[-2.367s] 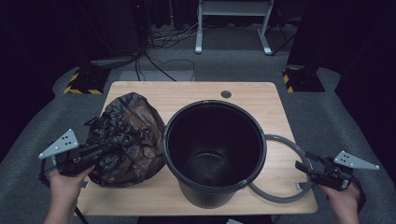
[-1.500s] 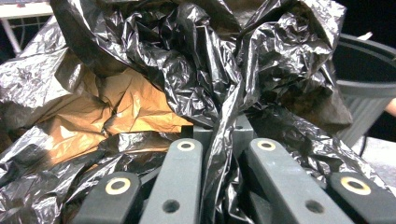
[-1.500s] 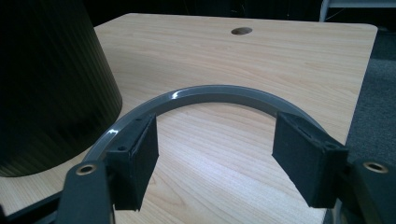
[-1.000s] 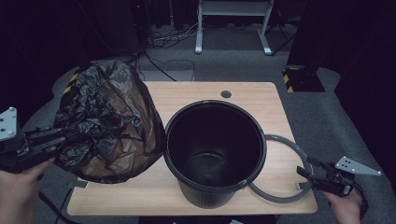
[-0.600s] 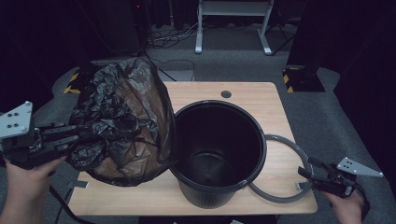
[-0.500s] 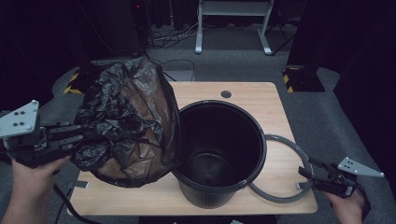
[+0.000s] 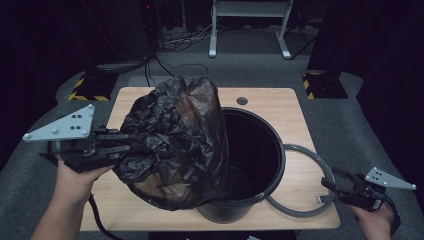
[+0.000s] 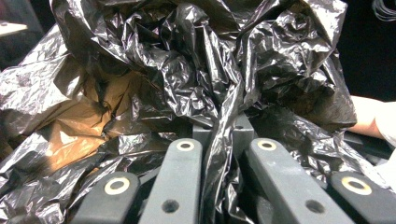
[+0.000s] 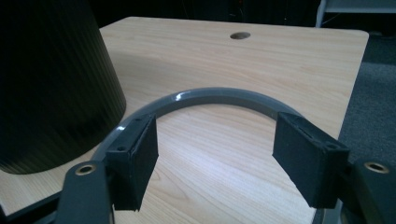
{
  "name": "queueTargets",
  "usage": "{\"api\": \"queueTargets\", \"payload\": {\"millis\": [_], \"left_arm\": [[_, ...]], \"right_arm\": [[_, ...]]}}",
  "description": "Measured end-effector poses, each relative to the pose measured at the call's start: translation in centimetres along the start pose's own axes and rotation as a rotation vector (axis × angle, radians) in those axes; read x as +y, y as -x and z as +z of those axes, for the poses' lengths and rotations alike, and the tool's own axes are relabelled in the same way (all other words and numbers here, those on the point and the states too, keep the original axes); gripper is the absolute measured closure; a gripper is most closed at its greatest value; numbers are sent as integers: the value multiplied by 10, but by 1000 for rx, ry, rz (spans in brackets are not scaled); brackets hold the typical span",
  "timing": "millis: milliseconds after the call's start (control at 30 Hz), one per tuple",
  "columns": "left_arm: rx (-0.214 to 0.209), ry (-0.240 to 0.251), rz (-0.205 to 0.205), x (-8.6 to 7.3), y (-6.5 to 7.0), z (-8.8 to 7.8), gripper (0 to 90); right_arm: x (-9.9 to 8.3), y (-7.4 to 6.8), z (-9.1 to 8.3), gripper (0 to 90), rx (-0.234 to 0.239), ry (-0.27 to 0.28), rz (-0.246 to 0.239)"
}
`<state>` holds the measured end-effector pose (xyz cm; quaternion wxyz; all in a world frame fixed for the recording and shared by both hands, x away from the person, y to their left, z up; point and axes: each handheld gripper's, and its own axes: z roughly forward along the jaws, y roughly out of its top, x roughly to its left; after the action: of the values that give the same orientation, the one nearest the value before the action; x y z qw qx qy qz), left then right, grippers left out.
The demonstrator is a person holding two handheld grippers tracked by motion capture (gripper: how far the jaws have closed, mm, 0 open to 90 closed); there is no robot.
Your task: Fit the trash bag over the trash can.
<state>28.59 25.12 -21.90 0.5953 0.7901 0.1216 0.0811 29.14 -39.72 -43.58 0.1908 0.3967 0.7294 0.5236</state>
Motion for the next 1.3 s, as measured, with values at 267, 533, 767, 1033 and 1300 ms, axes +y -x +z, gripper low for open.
{"api": "queueTargets", "payload": {"millis": [267,533,767,1033,1300], "left_arm": [[-65,-34,15,16,-3,44,864],[-116,-63,34,33,0,76,863],[-136,-93,49,44,-1,98,859],[-115,-140,51,54,-8,124,721],[-10,-152,-14,47,-20,119,243]], "right_arm": [[33,-10,-9,305,52,53,-46],[55,-18,-10,297,81,48,-92],[68,-28,-8,297,116,40,-122],[76,-36,-3,295,140,34,-139],[86,-42,0,295,158,33,-165]]}}
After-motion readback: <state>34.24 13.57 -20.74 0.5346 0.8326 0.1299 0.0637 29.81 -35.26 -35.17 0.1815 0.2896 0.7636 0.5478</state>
